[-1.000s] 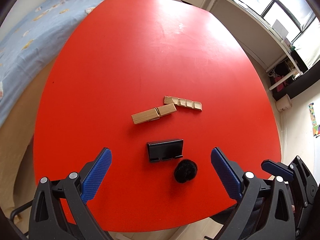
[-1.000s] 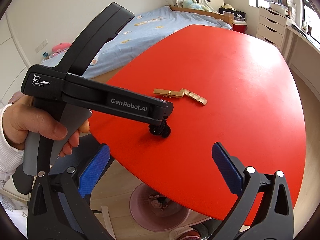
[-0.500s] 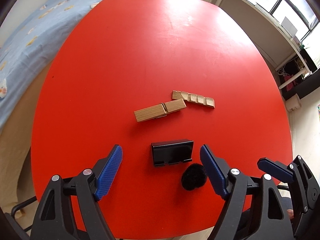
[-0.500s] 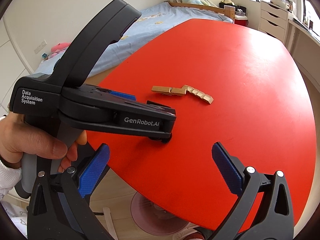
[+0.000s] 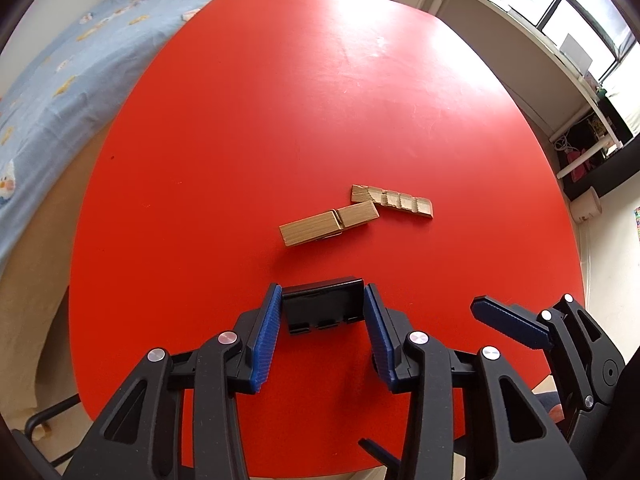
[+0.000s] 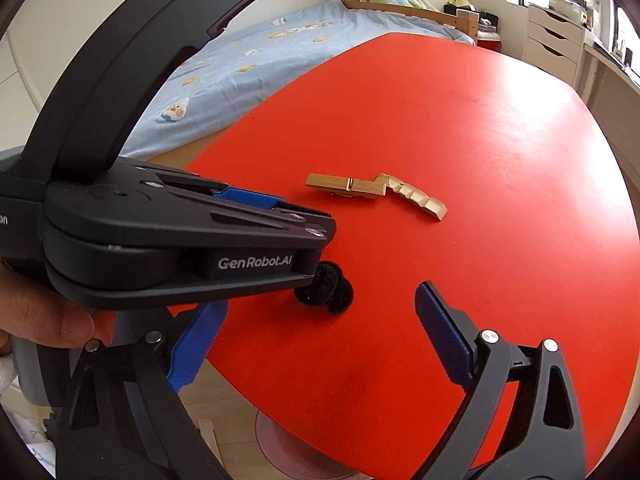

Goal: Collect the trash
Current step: 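Grasp the black phone stand with the left tool while the right tool grasps the black fuzzy ball, then carry the black stand and fuzzy ball over the wastebasket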

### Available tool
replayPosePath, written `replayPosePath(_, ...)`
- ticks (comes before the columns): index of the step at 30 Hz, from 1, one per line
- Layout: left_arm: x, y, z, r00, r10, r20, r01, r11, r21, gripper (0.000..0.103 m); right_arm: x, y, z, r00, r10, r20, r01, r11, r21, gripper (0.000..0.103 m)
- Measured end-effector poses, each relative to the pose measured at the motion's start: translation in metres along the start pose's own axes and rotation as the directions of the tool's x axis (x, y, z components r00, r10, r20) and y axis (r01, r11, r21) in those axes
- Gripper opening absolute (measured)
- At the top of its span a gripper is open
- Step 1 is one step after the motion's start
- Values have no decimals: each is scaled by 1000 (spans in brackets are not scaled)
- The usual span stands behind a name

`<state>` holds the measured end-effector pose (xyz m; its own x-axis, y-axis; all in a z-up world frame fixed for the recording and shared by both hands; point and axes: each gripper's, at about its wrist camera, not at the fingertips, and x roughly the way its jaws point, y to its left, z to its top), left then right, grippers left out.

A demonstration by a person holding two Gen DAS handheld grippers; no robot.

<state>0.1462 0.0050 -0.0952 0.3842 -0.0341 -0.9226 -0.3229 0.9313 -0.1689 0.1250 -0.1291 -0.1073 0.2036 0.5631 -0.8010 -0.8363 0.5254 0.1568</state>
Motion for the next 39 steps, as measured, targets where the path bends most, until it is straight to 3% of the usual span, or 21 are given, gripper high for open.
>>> replayPosePath(7, -1, 7, 1, 1000, -6, 7, 6, 1000, -13, 41, 6, 4, -2, 1000, -23, -16, 22, 1000, -10, 65)
replayPosePath(15, -5, 12, -4, 1000, -18, 18, 19, 1000, -14, 41, 7, 6, -4, 999, -41, -21, 41, 999, -16, 28)
replayPosePath(25, -13, 12, -13, 998, -36, 43, 35, 999, 14, 41, -2, -3, 1, 998, -57, -13, 57, 998, 8, 25)
replayPosePath(39, -54, -3, -39, 989, -86, 117, 67, 985, 157, 41, -45, -10, -6, 995, -96, 16, 95, 995, 37, 25)
